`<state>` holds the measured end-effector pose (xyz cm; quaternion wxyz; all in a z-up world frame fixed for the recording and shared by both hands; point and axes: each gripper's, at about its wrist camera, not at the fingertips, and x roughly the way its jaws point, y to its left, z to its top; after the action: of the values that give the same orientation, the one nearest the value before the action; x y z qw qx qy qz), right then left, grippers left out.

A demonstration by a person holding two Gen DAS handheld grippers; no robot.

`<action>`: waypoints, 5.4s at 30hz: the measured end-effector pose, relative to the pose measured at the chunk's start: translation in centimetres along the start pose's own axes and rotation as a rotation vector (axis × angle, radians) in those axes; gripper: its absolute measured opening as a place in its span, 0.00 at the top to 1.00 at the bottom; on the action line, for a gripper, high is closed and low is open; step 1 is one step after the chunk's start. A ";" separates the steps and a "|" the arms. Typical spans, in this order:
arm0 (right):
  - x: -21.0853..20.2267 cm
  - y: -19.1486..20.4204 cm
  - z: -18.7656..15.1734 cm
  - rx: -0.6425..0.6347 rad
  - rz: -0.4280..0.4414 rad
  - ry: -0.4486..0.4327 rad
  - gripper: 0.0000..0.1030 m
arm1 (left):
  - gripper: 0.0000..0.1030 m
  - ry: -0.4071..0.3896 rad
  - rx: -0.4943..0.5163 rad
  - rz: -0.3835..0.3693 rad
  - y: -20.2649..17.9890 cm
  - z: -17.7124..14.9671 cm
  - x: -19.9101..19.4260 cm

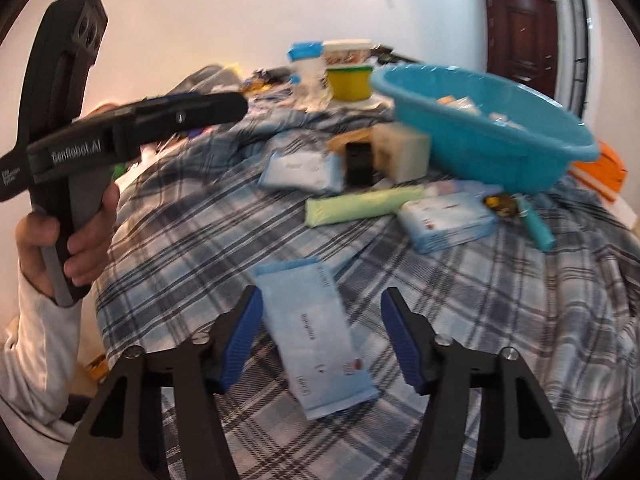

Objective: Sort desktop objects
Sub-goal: 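Lower the right gripper onto the white Babycare wipe pack and close, then lift the wipe pack with the right gripper while the left gripper grasps another Babycare pack, then carry the left gripper's Babycare pack over the turquoise basin and lower it, then hold the left pack in the basin while the right gripper carries its pack over the basin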

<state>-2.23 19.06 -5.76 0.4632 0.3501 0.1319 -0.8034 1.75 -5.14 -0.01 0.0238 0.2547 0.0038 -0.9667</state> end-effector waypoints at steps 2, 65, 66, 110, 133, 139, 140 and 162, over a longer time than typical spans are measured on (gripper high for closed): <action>0.6 0.1 0.0 -0.003 0.014 0.035 0.42 | 0.00 0.000 0.002 0.002 0.0 -0.1 0.0; -2.5 -0.8 -0.7 0.057 -0.074 -0.116 0.68 | 0.60 0.331 0.144 -0.106 -0.6 -2.1 12.0; -2.6 -0.8 -0.7 0.058 -0.075 -0.118 0.68 | 0.60 0.315 0.138 -0.109 -0.6 -2.0 11.6; -4.0 -2.0 -1.2 0.145 -0.173 -0.196 0.68 | 0.60 -0.021 -0.007 -0.101 -3.4 12.0 14.1; -10.1 -7.9 7.8 0.190 -0.257 -0.436 0.68 | 0.60 -0.030 0.001 -0.069 -2.9 11.9 13.9; -9.4 -10.5 11.7 0.215 -0.255 -0.489 0.68 | 0.60 -0.033 -0.002 -0.068 -2.8 11.9 14.0; -9.2 -10.7 12.1 0.212 -0.260 -0.495 0.68 | 0.60 -0.033 -0.004 -0.066 -2.7 11.9 14.0; -2.2 -13.2 13.5 0.232 -0.305 -0.487 0.68 | 0.60 -0.018 -0.021 -0.052 -2.3 11.5 15.0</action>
<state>-18.47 20.29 4.00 0.3122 0.1742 -0.0244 -0.9336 -17.08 -3.74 2.62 0.0016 0.2457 0.0203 -0.9691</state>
